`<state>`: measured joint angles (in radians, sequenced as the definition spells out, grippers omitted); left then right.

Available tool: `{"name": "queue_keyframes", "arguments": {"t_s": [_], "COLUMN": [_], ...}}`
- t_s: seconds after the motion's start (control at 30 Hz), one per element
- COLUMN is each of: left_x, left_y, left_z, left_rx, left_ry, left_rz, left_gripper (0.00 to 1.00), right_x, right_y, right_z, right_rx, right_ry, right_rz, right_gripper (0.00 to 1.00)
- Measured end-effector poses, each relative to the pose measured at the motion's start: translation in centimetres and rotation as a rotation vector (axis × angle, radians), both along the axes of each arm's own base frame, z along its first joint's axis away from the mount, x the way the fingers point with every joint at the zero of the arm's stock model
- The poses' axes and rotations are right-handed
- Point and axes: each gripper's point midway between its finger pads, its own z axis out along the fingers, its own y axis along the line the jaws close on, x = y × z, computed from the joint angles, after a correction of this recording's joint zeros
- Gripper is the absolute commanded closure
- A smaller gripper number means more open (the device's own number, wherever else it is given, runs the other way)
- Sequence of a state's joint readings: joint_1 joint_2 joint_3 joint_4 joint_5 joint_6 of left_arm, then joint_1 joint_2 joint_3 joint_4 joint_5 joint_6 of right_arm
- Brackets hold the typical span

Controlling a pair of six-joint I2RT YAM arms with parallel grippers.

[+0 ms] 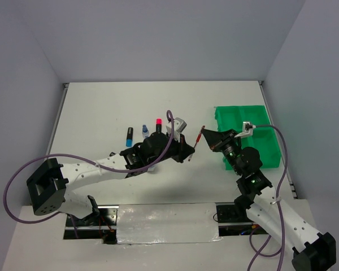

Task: Sort the stationery into containers
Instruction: Close the pen cap on the pen.

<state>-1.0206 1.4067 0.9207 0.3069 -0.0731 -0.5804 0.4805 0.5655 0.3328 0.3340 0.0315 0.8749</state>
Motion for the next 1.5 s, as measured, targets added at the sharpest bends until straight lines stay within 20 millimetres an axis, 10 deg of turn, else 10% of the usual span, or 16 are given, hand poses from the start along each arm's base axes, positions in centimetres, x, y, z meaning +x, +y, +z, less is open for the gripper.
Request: {"name": "queue_keyframes", "arguments": {"t_s": [1.5], "left_x": [-1.0], "left_y": [4.3], "left_z": [0.5], "left_rx": [0.113], "left_ry": [-0.112], "left_rz": [-0.091], "left_gripper": [1.00], "right_x": [-1.7], "right_y": [3.3], "right_z": [-0.5], "right_rx": [0.038], "right_ry": [-0.078], "right_rz": [0.138], "right_gripper": [1.00]}}
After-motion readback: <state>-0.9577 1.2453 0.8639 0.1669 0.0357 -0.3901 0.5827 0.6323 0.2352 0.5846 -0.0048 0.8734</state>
